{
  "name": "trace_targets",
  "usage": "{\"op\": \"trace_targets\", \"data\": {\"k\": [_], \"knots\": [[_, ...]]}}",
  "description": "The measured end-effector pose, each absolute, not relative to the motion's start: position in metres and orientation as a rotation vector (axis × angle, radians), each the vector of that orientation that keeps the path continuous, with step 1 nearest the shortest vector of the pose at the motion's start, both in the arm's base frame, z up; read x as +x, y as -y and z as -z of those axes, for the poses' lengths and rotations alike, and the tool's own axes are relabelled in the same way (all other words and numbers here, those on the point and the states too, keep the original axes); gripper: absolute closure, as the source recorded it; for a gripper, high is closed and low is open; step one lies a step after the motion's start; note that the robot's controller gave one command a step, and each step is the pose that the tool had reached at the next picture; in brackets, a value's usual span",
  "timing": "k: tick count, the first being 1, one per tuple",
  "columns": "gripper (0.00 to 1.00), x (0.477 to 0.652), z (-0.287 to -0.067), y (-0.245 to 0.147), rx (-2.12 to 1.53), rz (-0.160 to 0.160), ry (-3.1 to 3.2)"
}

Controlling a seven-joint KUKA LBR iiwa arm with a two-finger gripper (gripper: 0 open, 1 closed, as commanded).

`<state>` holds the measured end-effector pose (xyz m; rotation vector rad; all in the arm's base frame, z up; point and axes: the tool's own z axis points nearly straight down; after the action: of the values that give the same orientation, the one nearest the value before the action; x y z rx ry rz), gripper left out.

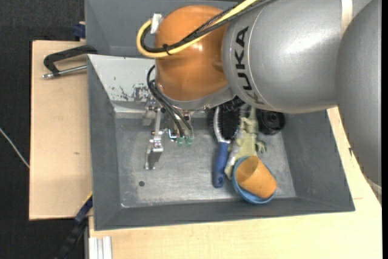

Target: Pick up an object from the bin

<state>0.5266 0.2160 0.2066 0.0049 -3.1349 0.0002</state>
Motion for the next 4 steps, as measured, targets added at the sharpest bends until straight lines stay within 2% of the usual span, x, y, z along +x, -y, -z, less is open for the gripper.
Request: {"op": "trace_targets", "data": {"k": [1,2,3,4], "knots": [[0.0,0.501,-0.109,-0.189,0.3,-0.002,3.121],[0.0,0.56,-0.119,-0.079,0.317,-0.005,3.135],[0.0,0.519,-0.127,-0.037,0.585,-0.001,3.086],[0.0,0.544,-0.073,0.004,1.121,-0.001,2.942]]}}
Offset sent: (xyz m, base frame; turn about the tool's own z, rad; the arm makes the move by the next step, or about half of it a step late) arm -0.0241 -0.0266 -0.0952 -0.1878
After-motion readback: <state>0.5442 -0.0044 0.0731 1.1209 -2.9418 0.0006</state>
